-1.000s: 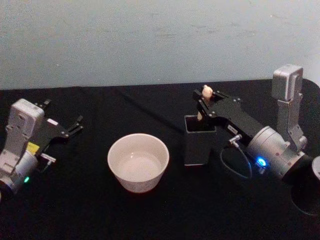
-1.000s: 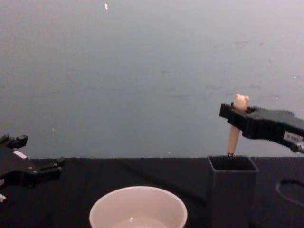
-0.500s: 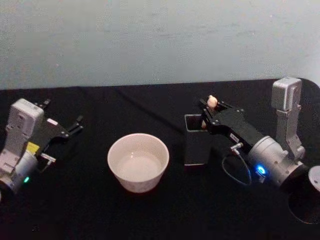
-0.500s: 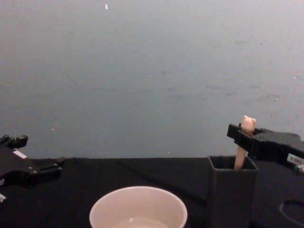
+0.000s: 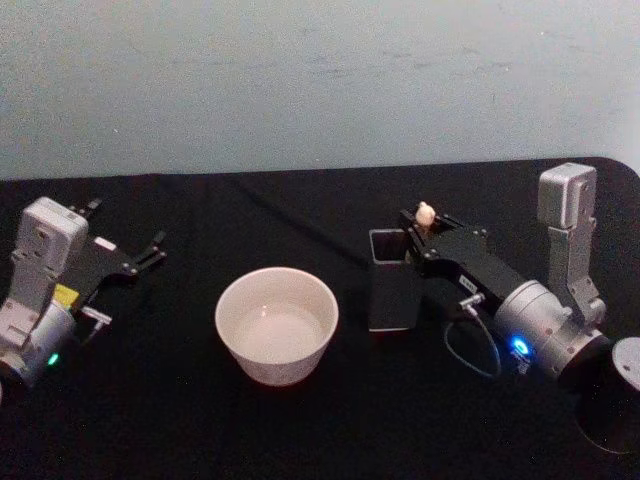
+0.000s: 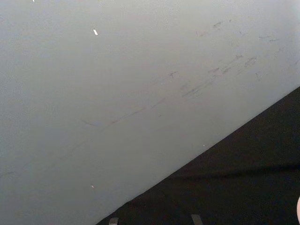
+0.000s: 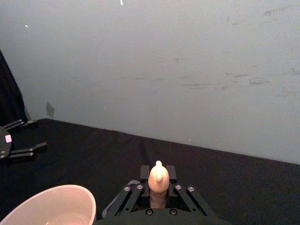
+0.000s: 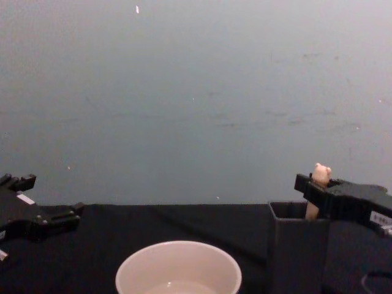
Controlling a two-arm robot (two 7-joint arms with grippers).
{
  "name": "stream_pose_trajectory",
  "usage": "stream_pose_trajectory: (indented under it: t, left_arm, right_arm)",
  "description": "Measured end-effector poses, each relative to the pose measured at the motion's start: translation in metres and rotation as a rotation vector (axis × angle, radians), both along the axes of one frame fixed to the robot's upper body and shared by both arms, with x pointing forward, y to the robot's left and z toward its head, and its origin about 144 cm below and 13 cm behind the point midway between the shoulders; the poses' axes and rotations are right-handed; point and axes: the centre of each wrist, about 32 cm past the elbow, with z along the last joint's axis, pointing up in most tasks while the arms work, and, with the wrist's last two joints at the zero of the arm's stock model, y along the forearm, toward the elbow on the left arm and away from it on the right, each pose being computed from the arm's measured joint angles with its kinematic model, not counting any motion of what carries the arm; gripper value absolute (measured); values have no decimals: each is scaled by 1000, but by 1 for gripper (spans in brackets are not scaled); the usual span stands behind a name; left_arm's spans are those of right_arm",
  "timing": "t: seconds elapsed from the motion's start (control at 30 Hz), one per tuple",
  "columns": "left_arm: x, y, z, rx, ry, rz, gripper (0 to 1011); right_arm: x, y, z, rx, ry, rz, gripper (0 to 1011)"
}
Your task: Pick up the stirring spoon with one hand, stir inside the cup, then place it back in its original position.
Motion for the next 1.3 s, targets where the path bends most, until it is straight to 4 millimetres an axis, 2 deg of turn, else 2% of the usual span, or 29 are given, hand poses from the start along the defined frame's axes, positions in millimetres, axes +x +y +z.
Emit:
stream_pose_trajectory:
  t: [0.63, 0.7, 1.03, 1.07, 1.17, 1.3]
  left_arm:
    - [0, 0, 0, 0, 0, 0, 1001]
    - [0, 0, 0, 0, 0, 0, 1001]
    - [0, 0, 0, 0, 0, 0, 1001]
    - [0, 0, 0, 0, 0, 0, 1001]
    - [0, 0, 0, 0, 0, 0, 1001]
    - [0, 0, 0, 0, 0, 0, 1001]
  right_arm:
    - [0, 1, -3, -9, 13, -1, 209]
    - [0, 1, -3, -9, 13, -1, 235]
    - [0, 1, -2, -8, 12, -1, 536]
    - [0, 1, -2, -8, 12, -1, 594]
    - [0, 1, -2, -8, 11, 0, 652]
    - [0, 1, -2, -7, 11, 0, 811]
